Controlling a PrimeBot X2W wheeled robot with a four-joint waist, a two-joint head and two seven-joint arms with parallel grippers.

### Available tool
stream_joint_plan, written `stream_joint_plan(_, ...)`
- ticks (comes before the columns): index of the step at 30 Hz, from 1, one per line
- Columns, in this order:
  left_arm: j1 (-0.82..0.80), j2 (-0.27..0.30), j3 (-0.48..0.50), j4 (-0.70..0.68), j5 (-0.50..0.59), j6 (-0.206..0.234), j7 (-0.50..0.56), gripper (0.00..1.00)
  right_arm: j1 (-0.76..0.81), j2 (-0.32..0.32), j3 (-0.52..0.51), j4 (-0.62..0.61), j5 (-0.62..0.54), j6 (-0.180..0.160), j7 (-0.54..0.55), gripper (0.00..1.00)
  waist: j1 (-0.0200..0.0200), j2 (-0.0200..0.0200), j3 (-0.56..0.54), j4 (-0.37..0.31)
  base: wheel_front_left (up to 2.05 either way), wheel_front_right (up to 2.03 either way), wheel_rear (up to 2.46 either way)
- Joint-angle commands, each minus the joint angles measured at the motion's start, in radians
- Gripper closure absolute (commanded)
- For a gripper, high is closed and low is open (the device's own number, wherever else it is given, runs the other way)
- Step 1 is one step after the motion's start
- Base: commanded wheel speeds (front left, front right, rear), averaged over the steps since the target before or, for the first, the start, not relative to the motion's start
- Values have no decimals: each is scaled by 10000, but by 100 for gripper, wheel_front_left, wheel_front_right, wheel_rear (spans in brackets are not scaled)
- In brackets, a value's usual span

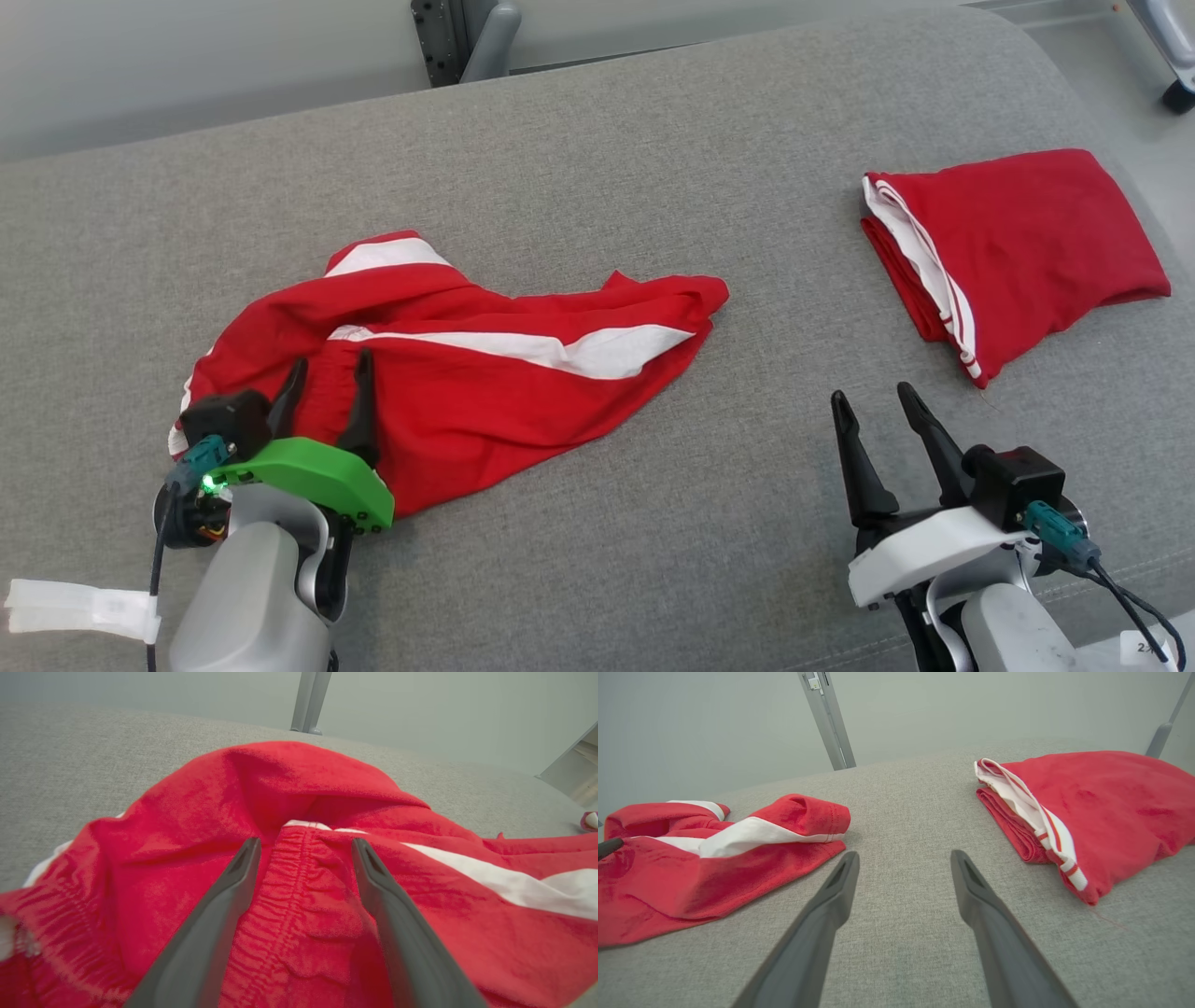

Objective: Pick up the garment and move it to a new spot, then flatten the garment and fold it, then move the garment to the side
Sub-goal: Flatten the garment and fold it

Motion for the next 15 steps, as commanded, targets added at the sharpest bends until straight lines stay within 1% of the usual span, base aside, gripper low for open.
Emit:
stream_joint_plan(1, -210, 161, -45, -54, -134, -24, -1, 0, -124, -25, -1, -5, -38, -12, -26, 0, 0, 71, -2, 42, 0, 0, 0)
stream_joint_plan(9, -377, 418, -583, 487, -724, -27, -1, 0, -160, -26, 151, 29, 72, -12, -24, 0, 0, 71, -28, 114, 0, 0, 0)
stream_joint_plan(15, -499, 418, -1094, 818, -1008, -27, -1, 0, -113, -26, 175, 76, 115, -12, -24, 0, 0, 71, -42, 116, 0, 0, 0)
